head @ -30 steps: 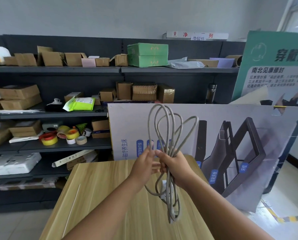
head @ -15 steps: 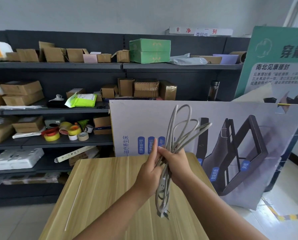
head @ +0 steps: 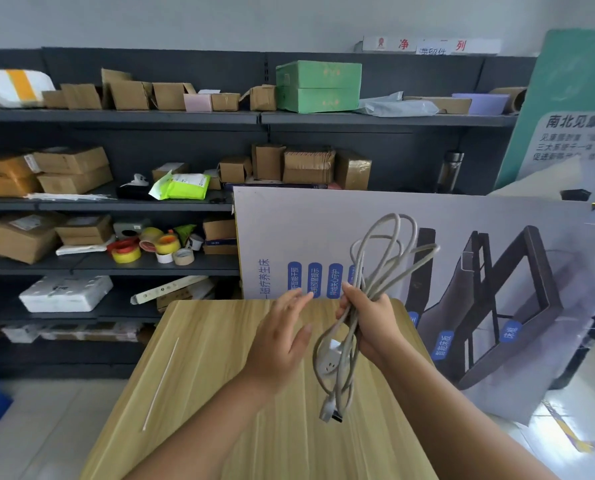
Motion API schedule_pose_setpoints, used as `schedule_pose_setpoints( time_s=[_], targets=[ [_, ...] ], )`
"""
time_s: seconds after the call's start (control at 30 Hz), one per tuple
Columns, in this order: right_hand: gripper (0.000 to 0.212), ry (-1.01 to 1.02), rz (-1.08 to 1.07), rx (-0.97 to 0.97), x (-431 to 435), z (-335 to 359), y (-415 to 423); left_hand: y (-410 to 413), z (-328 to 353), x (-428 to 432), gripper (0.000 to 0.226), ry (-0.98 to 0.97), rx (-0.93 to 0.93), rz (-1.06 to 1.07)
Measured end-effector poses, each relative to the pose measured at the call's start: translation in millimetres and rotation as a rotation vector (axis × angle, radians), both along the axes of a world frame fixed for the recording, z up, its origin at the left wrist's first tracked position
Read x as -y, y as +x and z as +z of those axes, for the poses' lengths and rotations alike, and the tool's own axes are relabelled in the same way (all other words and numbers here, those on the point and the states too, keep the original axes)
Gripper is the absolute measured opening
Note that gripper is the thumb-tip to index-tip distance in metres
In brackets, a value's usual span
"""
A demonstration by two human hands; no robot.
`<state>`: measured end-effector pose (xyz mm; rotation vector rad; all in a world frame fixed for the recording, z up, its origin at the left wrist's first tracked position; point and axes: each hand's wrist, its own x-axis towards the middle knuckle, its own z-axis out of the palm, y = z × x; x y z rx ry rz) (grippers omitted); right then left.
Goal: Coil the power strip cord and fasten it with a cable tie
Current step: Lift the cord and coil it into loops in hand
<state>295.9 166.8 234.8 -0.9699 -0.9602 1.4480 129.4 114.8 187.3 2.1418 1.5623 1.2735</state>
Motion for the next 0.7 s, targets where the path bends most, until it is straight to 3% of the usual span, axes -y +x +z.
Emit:
schedule_pose_setpoints(
  time_s=[0.17,0.27,0.4,0.7],
  targets=[
    [0.017,0.107,0.039,0.209,-6.2,-13.1,8.4,-39.3,-23.6,-2.6,0.048,-0.283,0.085,0.085],
    [0.015,0.120,0.058,0.276,-5.8,-27.7,5.4,-65.0,-63.1,3.6,0.027,-0.444,0.061,0.263],
    [0.020,0.102,0.098,0.302,-3.7,-49.4,-7.5,-96.9,-117.5,24.0,0.021,-0.657,0.011,0.373],
    [0.023,0.001,0.127,0.436,-9.1,-101.9,-60.7,-207.7,-206.9,46.3,0.017,-0.862,0.057,0.700]
  ],
)
